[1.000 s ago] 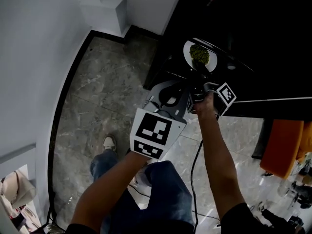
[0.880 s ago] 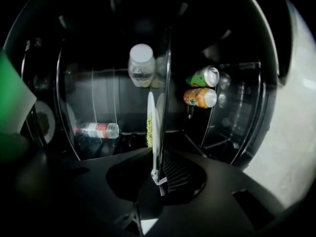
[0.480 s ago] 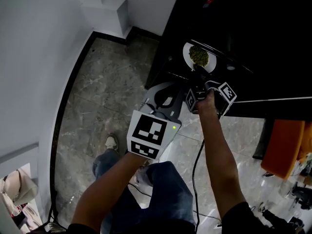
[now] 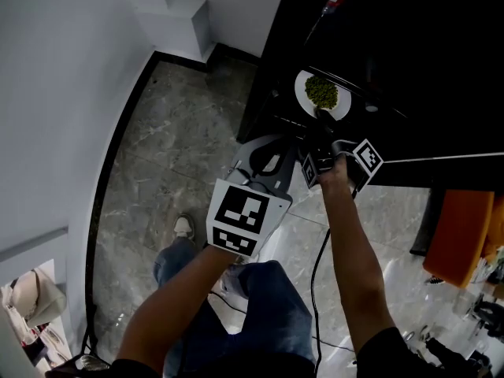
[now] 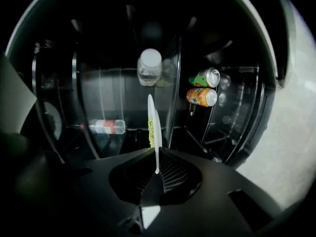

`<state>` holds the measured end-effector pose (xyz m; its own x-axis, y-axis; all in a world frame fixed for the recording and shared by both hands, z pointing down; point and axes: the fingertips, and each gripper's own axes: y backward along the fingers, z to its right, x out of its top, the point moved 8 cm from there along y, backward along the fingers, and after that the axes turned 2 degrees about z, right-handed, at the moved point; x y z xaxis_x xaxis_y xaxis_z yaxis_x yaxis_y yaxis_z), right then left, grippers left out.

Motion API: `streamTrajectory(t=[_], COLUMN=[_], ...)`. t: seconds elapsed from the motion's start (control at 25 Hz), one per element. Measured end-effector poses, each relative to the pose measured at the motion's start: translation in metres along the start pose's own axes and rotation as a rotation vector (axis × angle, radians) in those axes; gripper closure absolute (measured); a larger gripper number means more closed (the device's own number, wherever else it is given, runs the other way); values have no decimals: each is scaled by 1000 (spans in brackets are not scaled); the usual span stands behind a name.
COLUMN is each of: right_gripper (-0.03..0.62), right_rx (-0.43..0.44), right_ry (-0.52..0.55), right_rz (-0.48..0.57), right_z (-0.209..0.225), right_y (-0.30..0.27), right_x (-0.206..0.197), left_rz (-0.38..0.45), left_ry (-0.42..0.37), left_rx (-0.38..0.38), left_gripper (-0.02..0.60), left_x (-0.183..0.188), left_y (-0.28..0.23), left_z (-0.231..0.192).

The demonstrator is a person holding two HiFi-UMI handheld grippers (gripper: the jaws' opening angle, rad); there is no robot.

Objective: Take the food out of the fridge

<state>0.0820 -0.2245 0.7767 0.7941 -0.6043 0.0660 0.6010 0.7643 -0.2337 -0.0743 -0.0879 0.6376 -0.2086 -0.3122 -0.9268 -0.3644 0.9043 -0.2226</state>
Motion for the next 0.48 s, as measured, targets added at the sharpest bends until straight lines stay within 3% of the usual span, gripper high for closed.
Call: streamTrajectory(t=[0.48], right_gripper=[583], right_rx=[-6], right_ry=[-1], right_rz=[-40], right_z=[-53], right_y=[108], right_x=[-55], left_rz=[-74], left_ry=[7], left_rx=[12], left_gripper=[579], left_x=[41], left_y=[46], left_z=[47])
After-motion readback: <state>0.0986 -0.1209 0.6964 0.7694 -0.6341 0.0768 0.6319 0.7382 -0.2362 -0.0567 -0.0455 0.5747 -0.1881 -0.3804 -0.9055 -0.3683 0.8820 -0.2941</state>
